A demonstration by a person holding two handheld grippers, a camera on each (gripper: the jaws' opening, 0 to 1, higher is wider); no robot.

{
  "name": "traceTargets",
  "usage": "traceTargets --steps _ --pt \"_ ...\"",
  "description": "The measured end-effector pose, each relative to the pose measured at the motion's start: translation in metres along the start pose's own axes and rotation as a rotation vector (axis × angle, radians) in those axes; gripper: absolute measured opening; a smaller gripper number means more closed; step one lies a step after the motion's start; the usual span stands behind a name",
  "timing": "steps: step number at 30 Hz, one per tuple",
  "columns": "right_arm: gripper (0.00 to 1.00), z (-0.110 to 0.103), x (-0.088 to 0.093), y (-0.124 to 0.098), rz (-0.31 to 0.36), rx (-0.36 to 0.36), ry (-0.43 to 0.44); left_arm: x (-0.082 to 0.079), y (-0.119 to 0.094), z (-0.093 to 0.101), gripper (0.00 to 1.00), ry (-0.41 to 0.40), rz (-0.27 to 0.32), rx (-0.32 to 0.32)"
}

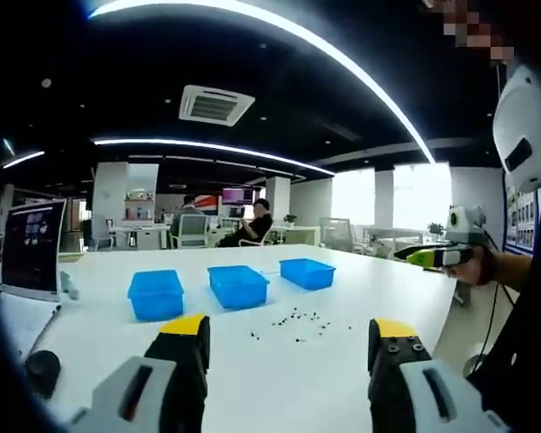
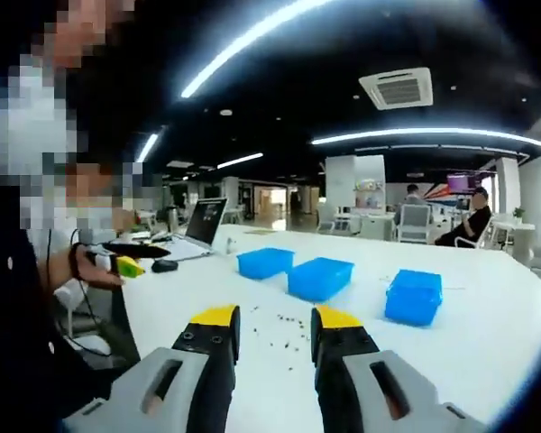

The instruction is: Pick up the resistors one by one and place each resistor into its matching bin, sorting the parts by color and model until every resistor is separated into the correct bin for its type

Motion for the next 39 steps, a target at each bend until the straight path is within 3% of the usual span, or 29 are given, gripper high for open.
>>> traceTargets --steps 4,12,21,27,32,39 --pt "0.30 0.003 -0.004 0.016 -0.080 -0.099 0.036 0.003 -0.006 -0.002 0.72 -0.006 0.000 -0.016" --pt "0.30 0.011 -0.019 0.055 -0.290 -0.235 -0.016 0.009 -0.013 -0.007 0.72 -0.007 -0.011 -0.040" --pt "0.29 0.012 -0.021 0.100 -0.508 -0.345 -0.095 0.014 -0.018 -0.012 0.72 -0.018 -0.019 -0.051" --pt "0.27 0.008 -0.008 0.135 -0.706 -0.436 -0.142 0.017 -0.021 -0.013 0.72 -0.022 -0.022 -0.058" --pt "0.26 0.009 0.002 0.156 -0.795 -0.470 -0.148 0.018 -0.024 -0.017 0.72 -0.024 -0.017 -0.074" --pt "0.24 0.017 0.031 0.187 -0.924 -0.484 -0.163 0.020 -0.025 -0.017 0.72 -0.032 -0.014 -0.073"
Point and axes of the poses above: the point that each gripper's makers call its tool centre point, and the gripper's own axes: y roughly forward along the fingers, z roughly to its right, x roughly out of its underside, the point moved 7 cm from there along -y, roughly backward along the fingers, and after that the axes turned 12 degrees about -x, right-handed, at the moved point
